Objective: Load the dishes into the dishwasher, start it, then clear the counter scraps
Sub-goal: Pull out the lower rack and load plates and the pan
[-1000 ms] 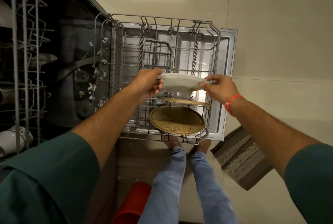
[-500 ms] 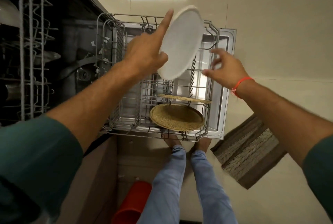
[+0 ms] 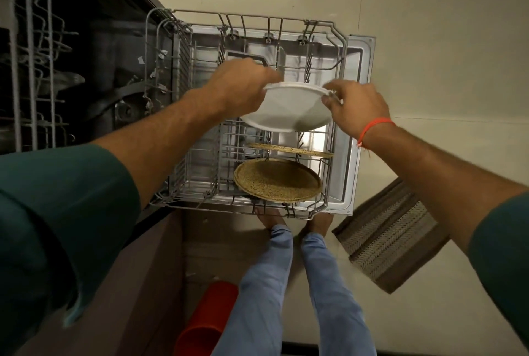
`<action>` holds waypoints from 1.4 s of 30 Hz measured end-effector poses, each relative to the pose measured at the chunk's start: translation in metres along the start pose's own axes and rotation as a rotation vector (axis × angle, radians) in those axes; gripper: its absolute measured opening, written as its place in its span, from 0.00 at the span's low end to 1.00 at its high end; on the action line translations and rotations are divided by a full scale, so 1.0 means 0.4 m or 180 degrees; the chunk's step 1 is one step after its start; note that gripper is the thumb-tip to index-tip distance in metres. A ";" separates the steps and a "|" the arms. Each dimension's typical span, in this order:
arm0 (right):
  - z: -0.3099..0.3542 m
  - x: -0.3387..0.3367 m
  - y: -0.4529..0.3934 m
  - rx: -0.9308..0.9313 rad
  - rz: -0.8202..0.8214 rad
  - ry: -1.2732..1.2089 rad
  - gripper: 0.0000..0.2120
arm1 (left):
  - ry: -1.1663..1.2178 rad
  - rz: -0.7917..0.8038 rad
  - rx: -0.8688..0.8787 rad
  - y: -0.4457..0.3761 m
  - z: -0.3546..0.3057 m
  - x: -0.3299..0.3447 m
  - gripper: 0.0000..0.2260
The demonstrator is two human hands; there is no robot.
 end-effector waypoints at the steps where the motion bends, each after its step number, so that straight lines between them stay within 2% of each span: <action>1: -0.006 0.012 0.005 0.0004 0.0078 0.0115 0.11 | 0.0030 0.0025 -0.0012 0.001 -0.001 0.014 0.16; 8: -0.031 0.059 0.023 0.0158 0.0264 0.0243 0.12 | 0.0205 0.0077 0.0028 0.016 -0.018 0.094 0.16; 15: -0.032 0.100 0.004 0.0378 0.0483 0.0304 0.12 | 0.0372 0.0398 -0.0261 0.012 0.001 0.172 0.18; 19: -0.043 0.122 0.004 0.0521 0.0527 0.0199 0.13 | 0.0807 0.0499 -0.0458 0.015 0.009 0.210 0.19; 27: -0.043 0.102 0.008 0.0603 0.0473 -0.0054 0.24 | 0.1364 0.0440 -0.0770 0.046 0.040 0.224 0.27; 32: -0.015 0.063 0.011 0.0429 0.0303 -0.0269 0.30 | 0.1486 0.0240 -0.0918 0.064 0.033 0.197 0.28; 42: 0.126 -0.032 0.095 -0.0082 0.0201 -0.0757 0.30 | 0.2443 -0.0399 -0.1566 0.171 -0.067 0.074 0.28</action>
Point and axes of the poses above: each hand's wrist, its own y-axis away from the middle knuckle, its own x-axis out of the palm, z = x × y, the point moved 1 cm from there along -y, towards the middle knuckle, and after that the axes turned 1 degree about -y, right-handed, at the moved point
